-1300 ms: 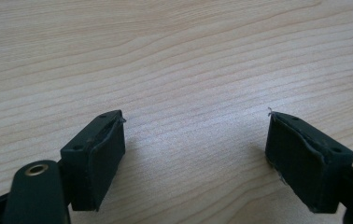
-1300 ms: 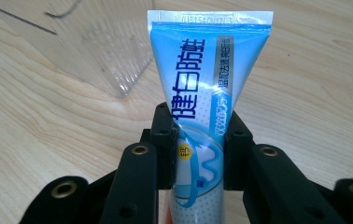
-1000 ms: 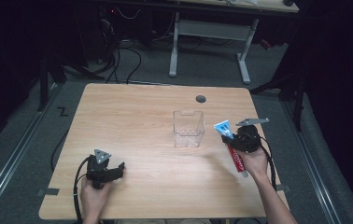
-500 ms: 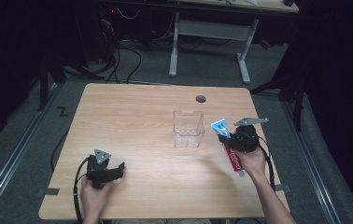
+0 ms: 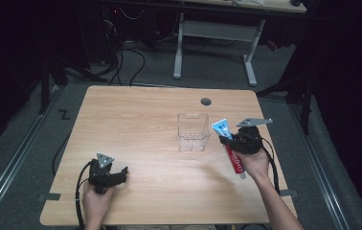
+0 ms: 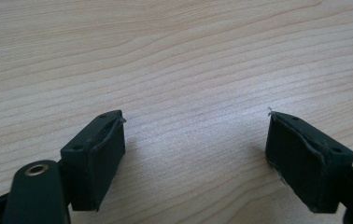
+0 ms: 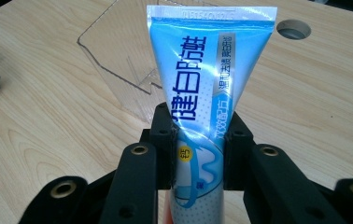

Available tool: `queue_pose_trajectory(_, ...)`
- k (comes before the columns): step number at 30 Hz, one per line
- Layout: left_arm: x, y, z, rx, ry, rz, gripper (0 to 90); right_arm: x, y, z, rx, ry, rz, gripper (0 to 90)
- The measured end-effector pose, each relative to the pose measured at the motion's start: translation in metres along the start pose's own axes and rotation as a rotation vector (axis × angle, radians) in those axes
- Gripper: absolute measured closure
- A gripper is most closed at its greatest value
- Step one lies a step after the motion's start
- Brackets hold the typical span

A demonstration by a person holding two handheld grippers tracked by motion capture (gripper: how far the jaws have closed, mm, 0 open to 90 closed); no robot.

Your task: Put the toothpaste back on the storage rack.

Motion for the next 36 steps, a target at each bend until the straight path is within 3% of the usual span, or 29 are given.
queue_pose_trajectory(15, 0.0, 0.0, 0.0, 0.0, 0.0, 0.0, 20.1, 0.008, 0.014, 0.001, -0.036, 0.011, -0.021, 71.8)
queue_pose_trajectory(25, 0.0, 0.0, 0.0, 0.0, 0.0, 0.0, 20.2, 0.017, 0.027, 0.006, -0.081, 0.039, -0.044, 71.7)
queue_pose_trajectory(36, 0.0, 0.0, 0.0, 0.0, 0.0, 0.0, 20.2, 0.021, 0.038, 0.01, -0.093, 0.068, -0.044, 71.5)
Point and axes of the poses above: each handheld gripper's, and its own axes: z roughly forward along the jaws, y roughly out of its top, x roughly to its left, the point moved 4 cm from there along z, roughly forward along the jaws, and after that the axes turned 9 degrees about y, right-handed, at the moved point
